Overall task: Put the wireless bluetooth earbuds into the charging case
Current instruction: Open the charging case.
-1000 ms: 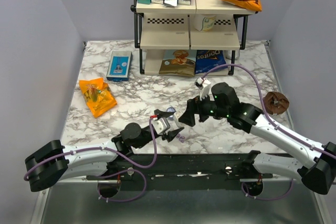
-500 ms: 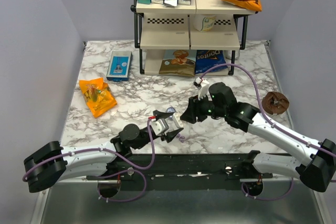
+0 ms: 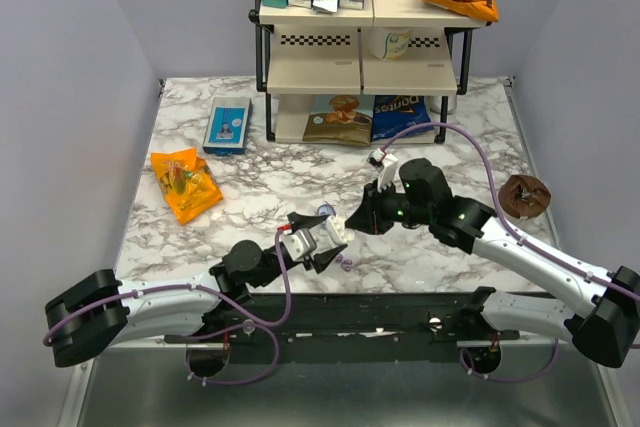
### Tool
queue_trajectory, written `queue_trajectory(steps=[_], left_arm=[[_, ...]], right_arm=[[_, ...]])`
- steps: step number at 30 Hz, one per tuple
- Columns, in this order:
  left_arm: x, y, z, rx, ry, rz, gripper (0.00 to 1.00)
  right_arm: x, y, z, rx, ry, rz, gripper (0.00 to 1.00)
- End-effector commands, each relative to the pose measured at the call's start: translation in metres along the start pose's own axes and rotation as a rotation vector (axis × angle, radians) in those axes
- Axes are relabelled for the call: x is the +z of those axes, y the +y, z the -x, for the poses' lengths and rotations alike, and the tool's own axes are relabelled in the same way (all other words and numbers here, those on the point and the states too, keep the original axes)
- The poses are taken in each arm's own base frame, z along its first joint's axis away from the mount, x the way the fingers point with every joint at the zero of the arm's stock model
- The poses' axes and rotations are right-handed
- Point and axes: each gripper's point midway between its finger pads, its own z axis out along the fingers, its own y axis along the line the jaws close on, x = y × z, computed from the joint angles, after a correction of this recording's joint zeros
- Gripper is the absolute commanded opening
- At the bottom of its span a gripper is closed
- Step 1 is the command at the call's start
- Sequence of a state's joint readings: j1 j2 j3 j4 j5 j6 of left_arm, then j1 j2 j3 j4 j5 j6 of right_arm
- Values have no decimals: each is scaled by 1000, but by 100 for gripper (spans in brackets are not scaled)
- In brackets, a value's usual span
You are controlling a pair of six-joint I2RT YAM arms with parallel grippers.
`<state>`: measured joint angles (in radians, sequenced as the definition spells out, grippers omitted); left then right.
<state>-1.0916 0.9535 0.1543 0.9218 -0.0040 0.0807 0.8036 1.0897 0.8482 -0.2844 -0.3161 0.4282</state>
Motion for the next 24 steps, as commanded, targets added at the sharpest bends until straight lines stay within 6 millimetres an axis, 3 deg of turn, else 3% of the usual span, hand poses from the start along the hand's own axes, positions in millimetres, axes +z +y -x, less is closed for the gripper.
queue_trajectory(steps=[1,2,3,7,10,15,21,23,24], left_arm=[[0,8,15,-19,-64,51,0],[0,8,14,-21,-60,55,0],[1,9,13,-22,-55,60,0],[1,11,11,-27,-44,73,0],[3,12,8,-37,-29,79,9],[8,16,-4,-68,49,114,40],[13,18,-14,-109,116,138,62],[13,20,-17,-118,127,153,95],[14,20,-17,-123,130,157,99]], right_arm=[[-3,6,-1,-27,-3,40,16],[-4,5,0,-30,-3,37,5],[-5,5,0,-42,-4,34,1],[-8,3,0,-56,-5,19,1],[-11,2,4,-75,-13,8,1],[-21,1,13,-117,-46,-24,1],[-31,3,24,-159,-64,-43,1],[-33,5,26,-169,-67,-46,1],[-35,5,26,-172,-68,-47,1]])
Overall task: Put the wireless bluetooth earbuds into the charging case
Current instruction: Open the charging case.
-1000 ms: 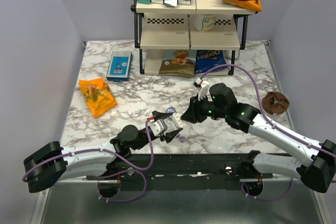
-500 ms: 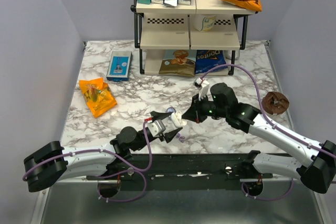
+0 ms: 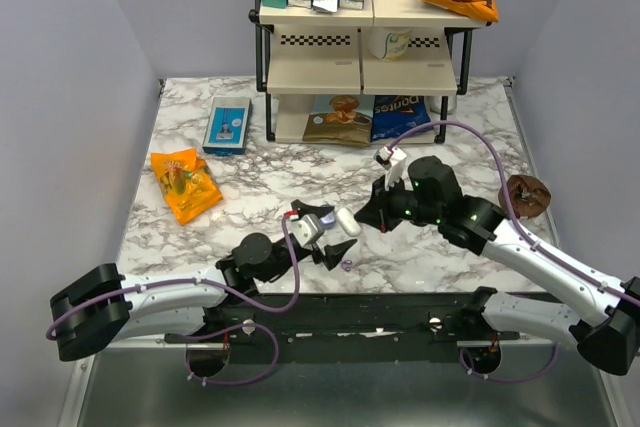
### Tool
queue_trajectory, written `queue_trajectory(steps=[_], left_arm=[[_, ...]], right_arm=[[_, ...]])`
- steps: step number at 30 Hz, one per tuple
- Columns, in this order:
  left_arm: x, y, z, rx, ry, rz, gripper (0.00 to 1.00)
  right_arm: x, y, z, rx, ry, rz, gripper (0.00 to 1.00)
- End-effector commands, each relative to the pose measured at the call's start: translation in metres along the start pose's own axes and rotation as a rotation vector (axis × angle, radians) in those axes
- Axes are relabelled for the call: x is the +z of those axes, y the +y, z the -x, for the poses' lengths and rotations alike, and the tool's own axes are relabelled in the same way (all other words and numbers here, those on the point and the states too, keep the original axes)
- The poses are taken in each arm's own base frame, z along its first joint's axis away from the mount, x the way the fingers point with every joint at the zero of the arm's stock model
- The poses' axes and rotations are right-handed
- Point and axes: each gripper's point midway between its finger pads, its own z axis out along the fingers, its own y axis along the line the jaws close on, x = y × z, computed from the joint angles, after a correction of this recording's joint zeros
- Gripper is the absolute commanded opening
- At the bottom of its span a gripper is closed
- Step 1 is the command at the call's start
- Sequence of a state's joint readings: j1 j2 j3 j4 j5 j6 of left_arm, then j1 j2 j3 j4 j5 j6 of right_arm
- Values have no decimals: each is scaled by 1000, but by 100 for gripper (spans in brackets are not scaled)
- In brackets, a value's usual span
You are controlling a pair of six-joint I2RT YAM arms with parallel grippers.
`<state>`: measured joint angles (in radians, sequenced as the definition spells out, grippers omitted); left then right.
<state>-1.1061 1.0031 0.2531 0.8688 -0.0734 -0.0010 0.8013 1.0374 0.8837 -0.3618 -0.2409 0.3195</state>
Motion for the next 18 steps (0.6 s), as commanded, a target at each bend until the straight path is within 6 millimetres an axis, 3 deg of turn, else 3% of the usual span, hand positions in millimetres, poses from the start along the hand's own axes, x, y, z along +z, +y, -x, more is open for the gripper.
queue_trajectory(steps=[1,9,12,14,16,17,18], left_arm=[[-4,17,-30,-37,124,105,99],[-3,19,-35,-58,150,124,99],[-4,19,-31,-97,157,138,99],[-8,20,-33,-160,192,157,99],[-4,23,-7,-230,166,152,99],[-7,21,-8,-271,204,127,99],[-7,18,4,-296,189,84,99]], right_arm=[[-18,10,16,-67,-35,17,1],[-23,7,17,-82,-37,-5,1],[-27,-4,18,-119,-42,-73,1],[-33,-26,23,-178,-51,-223,1],[-43,-48,31,-239,-73,-375,1],[-47,-50,36,-257,-88,-404,1],[-52,-52,41,-273,-107,-425,1]])
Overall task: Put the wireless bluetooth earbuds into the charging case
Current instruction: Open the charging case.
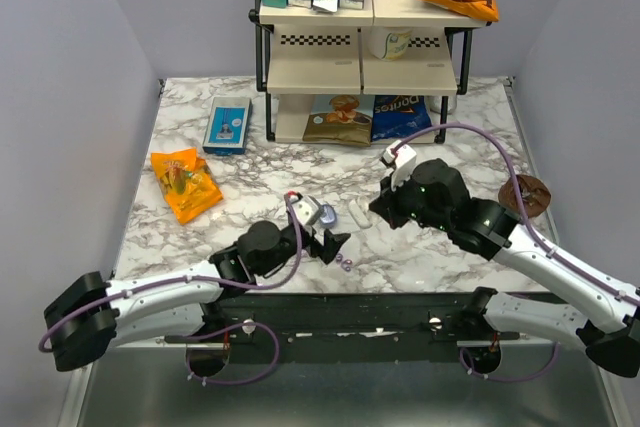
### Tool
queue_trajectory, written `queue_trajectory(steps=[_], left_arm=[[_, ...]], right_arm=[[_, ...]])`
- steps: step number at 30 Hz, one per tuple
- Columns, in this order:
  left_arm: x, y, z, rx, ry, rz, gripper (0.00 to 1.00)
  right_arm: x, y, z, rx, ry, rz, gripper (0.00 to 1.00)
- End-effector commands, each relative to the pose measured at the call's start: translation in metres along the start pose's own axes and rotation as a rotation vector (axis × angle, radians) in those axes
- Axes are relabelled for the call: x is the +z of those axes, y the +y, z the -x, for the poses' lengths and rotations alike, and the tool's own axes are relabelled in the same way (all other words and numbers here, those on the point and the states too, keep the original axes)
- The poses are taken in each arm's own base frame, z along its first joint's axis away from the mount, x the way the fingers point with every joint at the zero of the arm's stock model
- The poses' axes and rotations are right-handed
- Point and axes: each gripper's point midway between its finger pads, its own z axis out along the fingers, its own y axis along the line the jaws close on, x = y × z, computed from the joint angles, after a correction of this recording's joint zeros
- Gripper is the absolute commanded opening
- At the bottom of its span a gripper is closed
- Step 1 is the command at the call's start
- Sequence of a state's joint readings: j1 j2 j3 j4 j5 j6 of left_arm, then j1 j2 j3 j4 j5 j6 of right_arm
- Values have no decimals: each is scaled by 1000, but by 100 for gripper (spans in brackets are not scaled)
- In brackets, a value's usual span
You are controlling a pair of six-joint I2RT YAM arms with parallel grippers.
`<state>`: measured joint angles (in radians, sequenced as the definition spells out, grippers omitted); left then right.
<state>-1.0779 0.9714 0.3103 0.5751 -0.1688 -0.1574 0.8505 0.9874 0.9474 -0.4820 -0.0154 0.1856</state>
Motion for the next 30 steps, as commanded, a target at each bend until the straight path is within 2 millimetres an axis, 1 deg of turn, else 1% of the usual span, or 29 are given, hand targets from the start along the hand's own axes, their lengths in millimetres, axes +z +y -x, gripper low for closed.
queue_trajectory(steps=[1,2,3,4,5,6,7,8,9,11,12,14,15,16,17,18,19,20,21,23,26,28,30], left_arm=[[-8,-9,53,-183,2,-147,99],[-11,-4,51,-217,39,-150,99],[-13,-4,56,-251,54,-177,99],[-13,13,73,-268,33,-157,99],[-18,-1,76,-282,54,-266,99],[-19,-1,79,-302,57,-302,99],[-21,-3,86,-310,48,-337,99],[-24,-10,91,-308,47,-406,99],[-21,-12,87,-320,71,-432,99],[-18,-20,93,-304,76,-507,99],[-17,-29,83,-317,124,-588,99],[-16,-39,92,-308,118,-686,99],[-15,-43,84,-327,157,-740,99],[-12,-44,89,-319,152,-759,99],[-10,-44,90,-307,149,-766,99],[-6,-43,88,-307,154,-766,99],[-5,-43,91,-297,145,-771,99],[-4,-43,96,-280,122,-781,99],[-4,-44,97,-284,121,-786,99],[-1,-43,100,-273,109,-788,99],[2,-43,100,-271,114,-792,98],[4,-43,96,-278,126,-797,96],[6,-42,92,-280,134,-787,95]], right_arm=[[-26,-46,27,-139,-76,-280,1],[-29,-45,33,-151,-97,-279,1],[-33,-46,37,-163,-114,-283,1],[-35,-45,40,-176,-125,-279,1],[-37,-44,43,-213,-136,-273,1],[-38,-44,42,-225,-144,-273,1],[-43,-43,46,-241,-167,-265,1],[-44,-41,47,-255,-176,-252,1],[-45,-38,46,-269,-183,-241,1],[-49,-32,49,-307,-206,-210,1],[-49,-25,49,-330,-213,-187,1],[-49,-16,47,-401,-207,-155,1],[-48,-7,46,-431,-207,-132,1],[-49,-3,48,-464,-203,-126,1],[-48,-4,43,-484,-174,-133,1],[-43,0,39,-504,-149,-126,1],[-42,2,36,-520,-135,-120,1],[-40,2,34,-529,-122,-126,1],[-37,7,32,-540,-118,-116,1],[-35,9,32,-546,-116,-108,1],[-29,13,30,-561,-105,-97,1],[-26,16,28,-567,-98,-87,1],[-25,22,31,-560,-115,-62,1]])
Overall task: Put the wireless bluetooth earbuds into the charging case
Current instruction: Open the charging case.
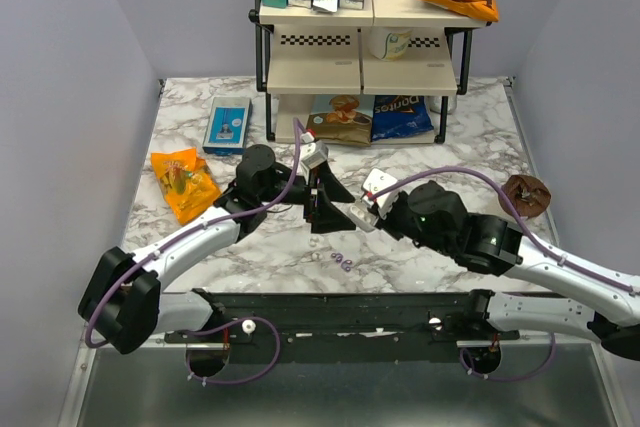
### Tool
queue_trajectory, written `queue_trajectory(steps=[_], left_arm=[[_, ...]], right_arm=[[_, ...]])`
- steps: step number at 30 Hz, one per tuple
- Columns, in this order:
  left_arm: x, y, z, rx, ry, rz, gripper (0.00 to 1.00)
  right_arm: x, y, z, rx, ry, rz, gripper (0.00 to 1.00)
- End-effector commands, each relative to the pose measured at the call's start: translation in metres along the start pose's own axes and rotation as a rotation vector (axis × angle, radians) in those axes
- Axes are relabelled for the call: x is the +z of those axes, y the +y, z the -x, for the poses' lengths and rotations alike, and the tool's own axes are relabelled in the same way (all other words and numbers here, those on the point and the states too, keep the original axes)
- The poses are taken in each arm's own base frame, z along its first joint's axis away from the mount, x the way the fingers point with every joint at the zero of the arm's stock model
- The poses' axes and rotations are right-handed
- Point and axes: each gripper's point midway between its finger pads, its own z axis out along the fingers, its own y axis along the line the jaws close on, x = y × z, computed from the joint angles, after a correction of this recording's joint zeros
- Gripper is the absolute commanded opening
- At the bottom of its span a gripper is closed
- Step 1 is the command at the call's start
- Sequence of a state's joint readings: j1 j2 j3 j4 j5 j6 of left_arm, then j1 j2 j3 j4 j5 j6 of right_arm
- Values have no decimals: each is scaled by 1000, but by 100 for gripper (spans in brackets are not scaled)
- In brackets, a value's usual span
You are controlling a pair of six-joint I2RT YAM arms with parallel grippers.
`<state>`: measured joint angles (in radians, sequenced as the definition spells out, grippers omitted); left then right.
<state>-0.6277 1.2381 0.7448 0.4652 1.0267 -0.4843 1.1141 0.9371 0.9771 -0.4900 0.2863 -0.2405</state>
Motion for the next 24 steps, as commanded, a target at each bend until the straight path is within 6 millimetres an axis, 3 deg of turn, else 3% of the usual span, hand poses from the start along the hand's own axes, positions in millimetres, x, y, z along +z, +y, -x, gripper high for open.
queue_trajectory(steps=[1,19,24], left_arm=[[2,-1,-1,31,12,-39,94],[9,12,-22,7,57,7,91],[12,8,-22,17,61,0,82]], right_arm=[[-1,1,14,-16,-38,9,1],[-6,8,35,22,-114,61,1],[-5,8,36,20,-115,61,1]])
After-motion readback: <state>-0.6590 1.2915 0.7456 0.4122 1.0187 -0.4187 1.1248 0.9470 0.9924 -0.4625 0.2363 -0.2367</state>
